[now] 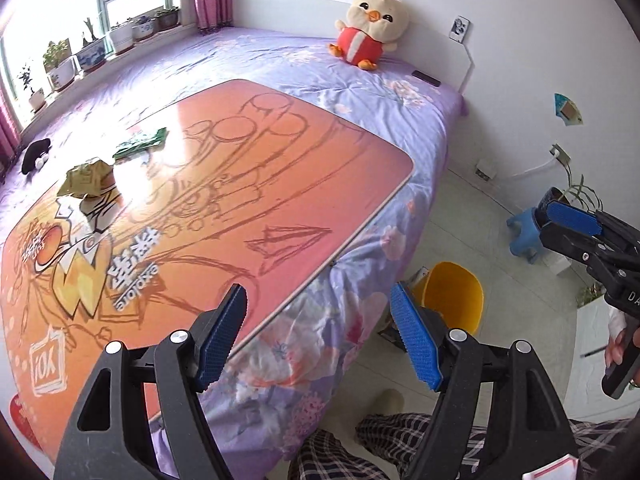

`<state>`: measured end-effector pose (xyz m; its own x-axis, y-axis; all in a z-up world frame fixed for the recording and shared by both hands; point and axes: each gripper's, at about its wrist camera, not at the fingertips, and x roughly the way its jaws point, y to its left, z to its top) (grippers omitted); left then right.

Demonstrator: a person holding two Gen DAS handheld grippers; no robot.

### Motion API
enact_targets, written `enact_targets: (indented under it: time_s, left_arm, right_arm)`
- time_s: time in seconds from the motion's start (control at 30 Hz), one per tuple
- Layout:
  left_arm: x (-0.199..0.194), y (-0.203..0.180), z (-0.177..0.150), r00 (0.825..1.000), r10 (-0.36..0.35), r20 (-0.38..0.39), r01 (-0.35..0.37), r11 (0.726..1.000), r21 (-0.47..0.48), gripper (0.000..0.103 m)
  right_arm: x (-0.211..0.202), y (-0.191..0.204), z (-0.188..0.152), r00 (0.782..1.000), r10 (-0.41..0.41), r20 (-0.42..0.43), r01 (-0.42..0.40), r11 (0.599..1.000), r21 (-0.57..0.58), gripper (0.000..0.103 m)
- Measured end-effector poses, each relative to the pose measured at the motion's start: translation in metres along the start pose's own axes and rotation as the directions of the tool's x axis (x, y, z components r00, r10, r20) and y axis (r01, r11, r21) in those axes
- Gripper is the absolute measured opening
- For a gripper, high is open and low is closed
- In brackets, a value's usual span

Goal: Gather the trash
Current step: 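Move both tools back toward the orange table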

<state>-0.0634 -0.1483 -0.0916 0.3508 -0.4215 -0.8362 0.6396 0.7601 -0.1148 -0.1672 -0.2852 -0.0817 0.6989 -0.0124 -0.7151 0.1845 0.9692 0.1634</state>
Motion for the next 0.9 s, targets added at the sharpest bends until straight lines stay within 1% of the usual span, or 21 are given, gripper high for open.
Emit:
enact_targets:
  time_s: [0.13,0.23,0.27,0.43,0.53,0.6,0.67,0.73,0.8,0.9]
  left_arm:
    - [-0.009,0.042,0.004,0.999,0.046,0.027,-0.044,0.997,-0.064,0.074]
    - [-0.013,0.069,0.009,0.996,0.085,0.033,-0.082,0.992,-0.094,0.074]
    - [-0.015,0.083,0.009,0.995,0.094,0.035,-0.09,0.99,-0.109,0.074]
    - [-0.016,0.132,0.014,0.987,0.155,0.027,-0.147,0.97,-0.193,0.077]
    - [-0.012,0.16,0.022,0.98,0.197,0.026,-0.183,0.948,-0.259,0.081]
    - [-0.007,0.178,0.028,0.972,0.232,0.019,-0.215,0.927,-0.308,0.085]
    - [0.002,0.193,0.036,0.966,0.258,0.001,-0.241,0.904,-0.352,0.088]
    - [0.011,0.206,0.043,0.96,0.28,-0.025,-0.267,0.881,-0.391,0.09]
    - [0.02,0.215,0.049,0.952,0.304,-0.047,-0.295,0.861,-0.415,0.093]
    - [0.035,0.227,0.059,0.94,0.332,-0.077,-0.333,0.844,-0.421,0.093]
  right_arm:
    - [0.014,0.029,0.019,0.999,0.03,0.011,-0.03,0.999,-0.029,0.053]
    - [0.03,0.049,0.035,0.998,0.054,0.016,-0.053,0.997,-0.047,0.054]
    - [0.036,0.056,0.04,0.998,0.058,0.017,-0.057,0.997,-0.058,0.054]
    - [0.067,0.082,0.07,0.994,0.11,0.008,-0.109,0.989,-0.104,0.056]
    - [0.089,0.096,0.088,0.989,0.145,-0.011,-0.145,0.977,-0.158,0.06]
    - [0.105,0.103,0.101,0.984,0.174,-0.029,-0.176,0.965,-0.195,0.068]
    - [0.124,0.11,0.112,0.977,0.209,-0.052,-0.215,0.95,-0.227,0.072]
    - [0.146,0.117,0.122,0.969,0.228,-0.091,-0.244,0.933,-0.264,0.073]
    - [0.17,0.125,0.134,0.962,0.241,-0.128,-0.269,0.913,-0.307,0.075]
    - [0.204,0.135,0.152,0.949,0.259,-0.178,-0.308,0.879,-0.365,0.077]
